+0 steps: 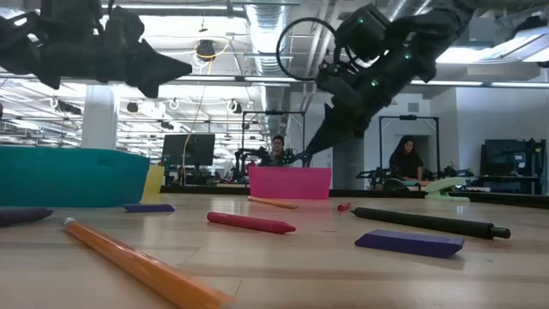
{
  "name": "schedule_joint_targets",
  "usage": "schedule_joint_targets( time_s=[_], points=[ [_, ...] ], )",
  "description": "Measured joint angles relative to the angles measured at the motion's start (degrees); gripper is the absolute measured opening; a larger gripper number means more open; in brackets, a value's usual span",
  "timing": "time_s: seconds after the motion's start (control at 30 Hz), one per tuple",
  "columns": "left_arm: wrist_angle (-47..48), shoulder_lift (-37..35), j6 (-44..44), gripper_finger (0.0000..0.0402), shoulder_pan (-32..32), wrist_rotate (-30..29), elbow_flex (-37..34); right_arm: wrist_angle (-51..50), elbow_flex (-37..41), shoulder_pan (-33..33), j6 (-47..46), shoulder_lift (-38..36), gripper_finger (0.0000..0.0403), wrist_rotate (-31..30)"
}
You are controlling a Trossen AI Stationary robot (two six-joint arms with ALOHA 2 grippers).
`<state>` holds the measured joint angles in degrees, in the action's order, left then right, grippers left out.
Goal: Sort crayons/erasers/pens/pencils in bins
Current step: Put the blue eraser into the transparent bin
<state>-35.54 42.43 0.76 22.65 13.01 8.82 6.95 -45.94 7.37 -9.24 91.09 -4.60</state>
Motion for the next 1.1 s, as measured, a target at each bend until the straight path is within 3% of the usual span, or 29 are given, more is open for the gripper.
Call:
schedule_joint_targets(
  time_s=[0.2,0.53,0.63,0.87,1.0,1.1],
  points=[
    [10.0,1.7,-0.1,0.0004,-2.1,2.6,3.3,0.3,2.7,-0.2,1.4,-1.1,0.0003,0.0],
    [37.7,9.0,2.1,0.0004,-13.8,-10.7,19.1,17.4,11.8,3.7,4.7,-2.0,0.0002,0.2],
    [41.6,12.2,2.0,0.0004,-16.4,-14.4,22.0,17.5,13.8,3.1,4.3,-3.1,0.0002,1.3],
    [33.2,19.9,3.9,0.0004,-18.2,-15.9,22.5,7.5,14.6,-2.0,1.5,-10.3,0.0002,0.5],
    [23.0,23.5,5.4,0.0004,-17.4,-11.4,20.2,1.4,14.6,-6.1,-2.7,-15.2,0.0002,-3.5],
    [23.5,24.6,5.5,0.0004,-16.4,-8.2,20.0,-0.7,14.5,-9.1,-3.4,-16.7,0.0002,-7.3]
  ],
)
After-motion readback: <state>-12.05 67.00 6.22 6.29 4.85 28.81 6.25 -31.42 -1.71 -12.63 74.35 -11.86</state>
